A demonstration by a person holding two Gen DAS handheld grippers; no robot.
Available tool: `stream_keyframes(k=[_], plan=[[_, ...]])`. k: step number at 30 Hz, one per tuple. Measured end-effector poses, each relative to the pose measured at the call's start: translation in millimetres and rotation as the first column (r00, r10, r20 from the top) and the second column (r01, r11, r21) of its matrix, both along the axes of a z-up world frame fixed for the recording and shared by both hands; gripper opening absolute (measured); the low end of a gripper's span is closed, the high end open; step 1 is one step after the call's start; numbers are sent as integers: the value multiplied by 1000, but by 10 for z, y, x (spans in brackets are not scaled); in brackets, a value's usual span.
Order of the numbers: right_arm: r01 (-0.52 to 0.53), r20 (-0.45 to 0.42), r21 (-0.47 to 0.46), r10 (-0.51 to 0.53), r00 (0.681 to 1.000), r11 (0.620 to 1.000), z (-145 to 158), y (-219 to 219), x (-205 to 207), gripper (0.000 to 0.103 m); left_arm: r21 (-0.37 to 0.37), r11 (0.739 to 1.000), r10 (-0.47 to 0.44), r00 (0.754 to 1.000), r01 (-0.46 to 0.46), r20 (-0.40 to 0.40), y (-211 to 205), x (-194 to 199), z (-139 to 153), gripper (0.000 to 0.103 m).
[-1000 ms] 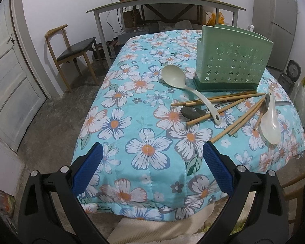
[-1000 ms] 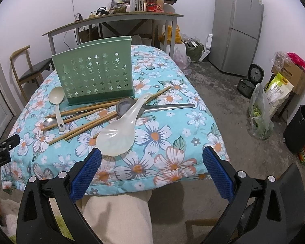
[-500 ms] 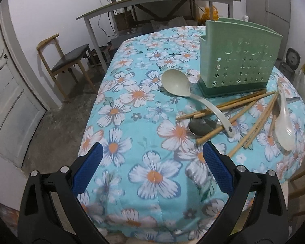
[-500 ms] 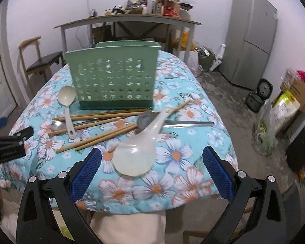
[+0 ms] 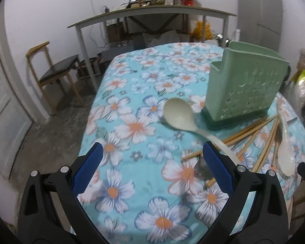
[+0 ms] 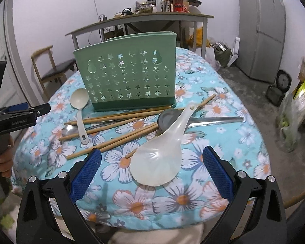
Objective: Organize utensils
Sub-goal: 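Reach the left tool to the cream ladle and grasp its bowl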
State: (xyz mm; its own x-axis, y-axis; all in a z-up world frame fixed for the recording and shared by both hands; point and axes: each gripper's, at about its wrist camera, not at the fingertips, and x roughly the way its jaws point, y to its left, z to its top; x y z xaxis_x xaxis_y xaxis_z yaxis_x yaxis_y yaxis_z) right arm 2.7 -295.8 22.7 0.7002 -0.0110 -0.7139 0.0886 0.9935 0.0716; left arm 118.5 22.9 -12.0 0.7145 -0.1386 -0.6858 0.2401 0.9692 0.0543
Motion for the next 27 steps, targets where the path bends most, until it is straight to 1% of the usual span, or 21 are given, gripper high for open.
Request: stream_keyframes(k=[2, 5, 8, 9, 13, 16, 18, 20, 21, 22, 24, 26, 27], plan=[[-13, 3, 3, 13, 1000, 1000, -31, 12, 34, 97, -37, 998, -41, 999, 41, 2, 5, 57, -6, 95], [-32, 13, 6, 32, 999, 999, -56, 27, 77, 97, -64, 996, -63, 998, 62, -7, 4, 171, -33, 95], [-66, 12, 55, 65, 998, 996, -75, 14, 122, 97, -98, 991, -88, 996, 86, -21, 2, 319, -47, 95], [-74, 8, 71, 73, 997, 995, -79, -3, 146, 97, -100, 991, -94, 995, 91, -23, -8, 356, -43, 95], [-75, 13, 89, 74, 997, 993, -92, -69, 202, 97, -66, 989, -135, 991, 135, -5, -62, 553, -18, 95], [-71, 4, 113, 71, 997, 991, -116, -122, 238, 97, -88, 980, -183, 983, 180, -26, -79, 699, -28, 94], [-67, 0, 129, 68, 998, 989, -132, -163, 261, 97, -110, 972, -214, 975, 207, -59, -94, 805, -76, 83], [-65, 1, 141, 65, 998, 988, -128, -187, 256, 97, -136, 965, -239, 963, 222, -127, -104, 959, -167, 67], [-63, 1, 145, 64, 998, 987, -126, -196, 252, 97, -145, 967, -232, 961, 210, -154, -95, 1035, -213, 63], [-62, -1, 148, 63, 998, 987, -128, -205, 248, 97, -167, 964, -237, 952, 206, -192, -88, 1136, -275, 58], [-59, -6, 149, 60, 998, 987, -130, -212, 232, 97, -189, 961, -243, 943, 202, -228, -74, 1239, -341, 55], [-55, -12, 151, 58, 998, 987, -136, -220, 232, 97, -225, 953, -261, 931, 205, -257, -62, 1335, -401, 44], [-55, -15, 155, 58, 998, 986, -139, -227, 230, 97, -241, 947, -276, 921, 213, -273, -74, 1378, -423, 42]])
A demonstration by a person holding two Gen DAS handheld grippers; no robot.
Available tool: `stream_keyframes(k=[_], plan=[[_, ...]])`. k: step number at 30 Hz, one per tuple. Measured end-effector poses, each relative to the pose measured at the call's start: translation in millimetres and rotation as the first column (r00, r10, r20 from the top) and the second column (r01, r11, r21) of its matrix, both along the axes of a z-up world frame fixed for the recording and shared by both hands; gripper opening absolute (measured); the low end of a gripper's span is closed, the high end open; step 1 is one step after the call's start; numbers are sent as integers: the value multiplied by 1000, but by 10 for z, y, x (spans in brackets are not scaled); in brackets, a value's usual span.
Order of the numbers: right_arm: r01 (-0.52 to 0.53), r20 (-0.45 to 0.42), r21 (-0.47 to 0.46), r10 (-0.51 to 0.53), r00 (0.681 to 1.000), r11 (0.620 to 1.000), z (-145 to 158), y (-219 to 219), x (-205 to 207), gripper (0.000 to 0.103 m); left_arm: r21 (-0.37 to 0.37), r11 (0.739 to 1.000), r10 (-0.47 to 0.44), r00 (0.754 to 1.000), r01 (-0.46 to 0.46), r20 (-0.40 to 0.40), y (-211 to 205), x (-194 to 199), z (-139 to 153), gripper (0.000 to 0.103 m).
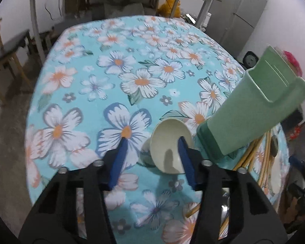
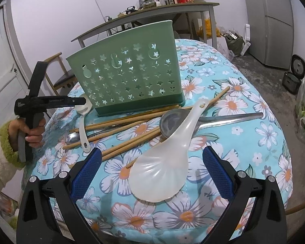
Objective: Organize utensils
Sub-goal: 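Reach the left tool to the cream ladle and grasp its bowl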
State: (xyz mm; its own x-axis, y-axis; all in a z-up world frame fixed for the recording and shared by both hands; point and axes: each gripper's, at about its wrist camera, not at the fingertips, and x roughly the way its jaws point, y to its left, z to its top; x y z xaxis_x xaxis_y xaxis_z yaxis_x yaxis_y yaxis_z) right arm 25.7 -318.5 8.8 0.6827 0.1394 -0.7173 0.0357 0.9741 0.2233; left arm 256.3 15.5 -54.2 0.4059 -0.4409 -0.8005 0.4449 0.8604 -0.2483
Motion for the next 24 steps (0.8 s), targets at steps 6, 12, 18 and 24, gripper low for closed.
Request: stream_keyframes(k=[6, 12, 18, 24], plan=[[-3, 7, -1, 3, 1000, 1000, 43, -5, -35, 97, -7, 999, -36, 999, 35, -33, -94, 54, -134, 21], [-3, 10, -21, 3, 1000, 1000, 96, 6, -105, 93, -62, 998, -26, 999, 23, -38, -28, 9, -90, 8], [-10, 11, -58, 11, 1000, 998, 134, 76, -211, 87, -91, 996, -1, 1000, 3, 21, 58, -171, 101, 6], [-35, 19, -108, 38, 999, 994, 183, 259, -271, 78, -100, 995, 42, 992, -31, 119, 231, -423, 397, 6]])
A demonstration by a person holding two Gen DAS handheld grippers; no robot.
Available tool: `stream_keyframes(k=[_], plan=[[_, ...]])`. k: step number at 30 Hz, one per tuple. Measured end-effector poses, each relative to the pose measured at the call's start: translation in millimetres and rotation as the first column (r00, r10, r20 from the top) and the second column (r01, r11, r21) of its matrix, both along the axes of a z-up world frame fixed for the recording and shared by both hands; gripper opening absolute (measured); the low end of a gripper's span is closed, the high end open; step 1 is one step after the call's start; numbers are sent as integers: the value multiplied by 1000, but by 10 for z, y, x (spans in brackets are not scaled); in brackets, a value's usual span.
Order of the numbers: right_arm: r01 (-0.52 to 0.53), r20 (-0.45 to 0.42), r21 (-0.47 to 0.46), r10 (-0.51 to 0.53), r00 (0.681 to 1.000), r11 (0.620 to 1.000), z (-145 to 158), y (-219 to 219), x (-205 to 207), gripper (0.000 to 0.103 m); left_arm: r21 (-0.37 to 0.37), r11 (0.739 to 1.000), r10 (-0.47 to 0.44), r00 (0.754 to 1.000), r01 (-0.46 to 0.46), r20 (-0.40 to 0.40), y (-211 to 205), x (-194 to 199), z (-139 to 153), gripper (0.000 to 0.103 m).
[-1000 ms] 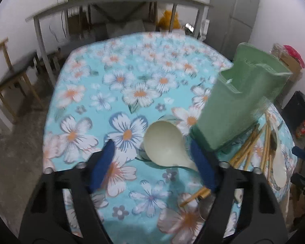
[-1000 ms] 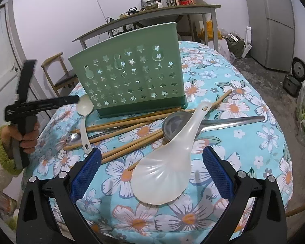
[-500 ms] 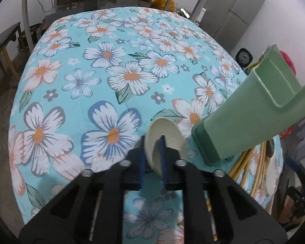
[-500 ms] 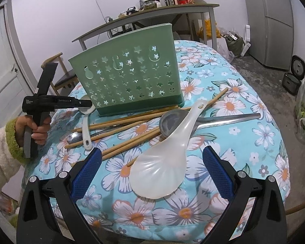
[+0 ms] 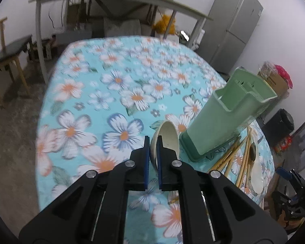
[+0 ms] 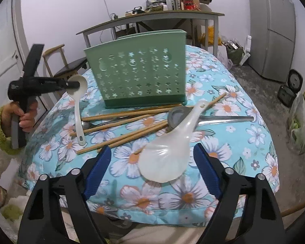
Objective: Organize utensils
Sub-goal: 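Reach the left tool to the cream ladle and grasp its bowl, then grasp the white rice paddle with the right tool while the left tool holds the ladle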
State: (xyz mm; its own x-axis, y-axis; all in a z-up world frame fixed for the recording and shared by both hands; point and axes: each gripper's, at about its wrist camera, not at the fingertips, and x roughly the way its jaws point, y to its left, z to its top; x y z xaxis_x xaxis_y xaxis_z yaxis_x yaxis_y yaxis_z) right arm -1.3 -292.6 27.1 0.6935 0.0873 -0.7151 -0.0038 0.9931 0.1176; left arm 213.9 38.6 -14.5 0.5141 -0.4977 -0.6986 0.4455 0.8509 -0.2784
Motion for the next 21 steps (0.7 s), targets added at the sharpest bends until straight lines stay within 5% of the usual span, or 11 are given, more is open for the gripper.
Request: stream_keyframes(k=[6, 12, 19, 21], plan=[[-80, 27, -42, 81, 996, 996, 88, 317, 110, 68, -7, 999, 48, 997, -48, 65, 276, -168, 244, 6], [-106, -5, -196, 108, 994, 975, 55, 494, 139, 62, -34, 994, 103, 992, -100, 76, 531, -228, 213, 6], [-134, -83, -466, 107, 991, 875, -236, 610, 42, 61, -58, 991, 121, 992, -119, 43, 585, -195, 56, 6], [-141, -97, -525, 105, 990, 839, -321, 655, 57, 54, -54, 991, 121, 992, -119, 40, 578, -184, 39, 6]])
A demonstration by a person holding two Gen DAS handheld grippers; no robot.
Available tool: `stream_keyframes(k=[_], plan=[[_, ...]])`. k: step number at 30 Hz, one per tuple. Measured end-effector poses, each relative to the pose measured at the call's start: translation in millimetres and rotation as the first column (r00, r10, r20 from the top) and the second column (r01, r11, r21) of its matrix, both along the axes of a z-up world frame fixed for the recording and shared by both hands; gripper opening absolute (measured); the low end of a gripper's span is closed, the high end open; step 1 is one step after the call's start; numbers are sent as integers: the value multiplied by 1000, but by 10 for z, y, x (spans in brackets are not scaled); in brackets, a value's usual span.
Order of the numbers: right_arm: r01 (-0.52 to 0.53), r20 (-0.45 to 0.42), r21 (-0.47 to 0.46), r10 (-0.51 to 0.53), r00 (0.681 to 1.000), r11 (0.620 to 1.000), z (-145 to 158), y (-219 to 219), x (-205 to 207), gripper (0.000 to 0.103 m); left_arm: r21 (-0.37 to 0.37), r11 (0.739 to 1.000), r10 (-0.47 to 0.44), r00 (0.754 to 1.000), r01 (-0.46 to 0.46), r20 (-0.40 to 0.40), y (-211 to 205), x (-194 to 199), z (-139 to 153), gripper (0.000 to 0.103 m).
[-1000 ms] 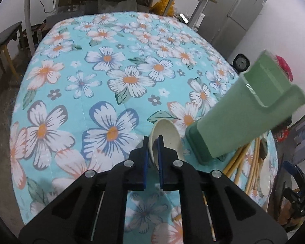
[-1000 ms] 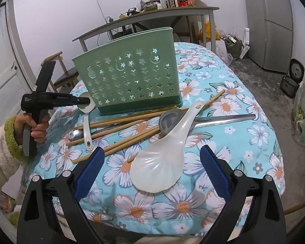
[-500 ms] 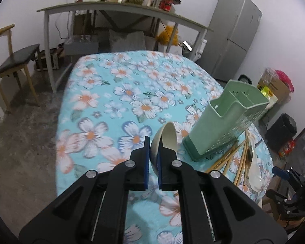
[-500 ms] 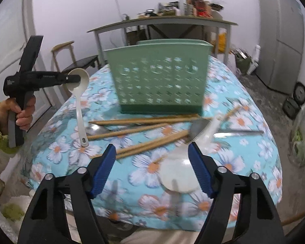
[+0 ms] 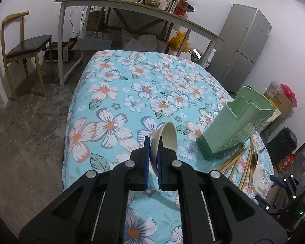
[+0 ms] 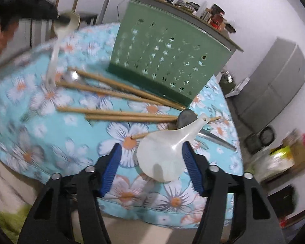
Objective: Organize utensils
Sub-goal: 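Grasp the white rice paddle with the right tool while the left tool holds the ladle, then lift the ladle with the left tool while the right tool carries the paddle toward the holder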
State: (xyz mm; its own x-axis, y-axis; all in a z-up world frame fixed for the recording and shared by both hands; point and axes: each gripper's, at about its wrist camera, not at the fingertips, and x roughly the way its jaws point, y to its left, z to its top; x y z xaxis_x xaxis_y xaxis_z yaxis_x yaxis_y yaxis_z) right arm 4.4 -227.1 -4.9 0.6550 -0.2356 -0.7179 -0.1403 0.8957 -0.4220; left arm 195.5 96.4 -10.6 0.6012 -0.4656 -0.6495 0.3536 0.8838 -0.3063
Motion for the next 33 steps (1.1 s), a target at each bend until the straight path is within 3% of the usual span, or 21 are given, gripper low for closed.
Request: stream_keyframes(k=[3, 5, 13, 14, 15, 19, 26, 33], plan=[[16, -21, -87, -18, 1000, 996, -142, 33, 60, 41, -2, 1000, 3, 1000, -3, 1, 3, -4, 2, 6], [22, -38, -95, -26, 999, 995, -184, 28, 74, 32, -2, 1000, 3, 1000, -3, 5, 3, -7, -1, 6], [41, -13, -168, -44, 999, 985, -263, 129, -9, 28, 1, 1000, 2, 1000, -2, 30, -50, -120, 58, 6], [50, -13, -161, -53, 999, 986, -258, 124, -3, 16, 3, 1000, 2, 999, -2, 38, -58, -145, 79, 6], [68, -14, -150, -71, 997, 986, -259, 113, 3, 10, 7, 1000, 1, 999, -1, 51, -69, -178, 111, 6], [116, 16, -66, -115, 993, 991, -64, 40, 21, 4, 8, 1000, -5, 996, 4, 91, -79, -305, 264, 6], [171, 94, 155, -187, 978, 973, 517, -306, -63, 2, -38, 999, 0, 985, 7, 172, -89, -475, 666, 6], [204, 159, 259, -250, 955, 944, 863, -628, -95, 2, -101, 995, 19, 938, 17, 346, -178, -558, 1330, 6]])
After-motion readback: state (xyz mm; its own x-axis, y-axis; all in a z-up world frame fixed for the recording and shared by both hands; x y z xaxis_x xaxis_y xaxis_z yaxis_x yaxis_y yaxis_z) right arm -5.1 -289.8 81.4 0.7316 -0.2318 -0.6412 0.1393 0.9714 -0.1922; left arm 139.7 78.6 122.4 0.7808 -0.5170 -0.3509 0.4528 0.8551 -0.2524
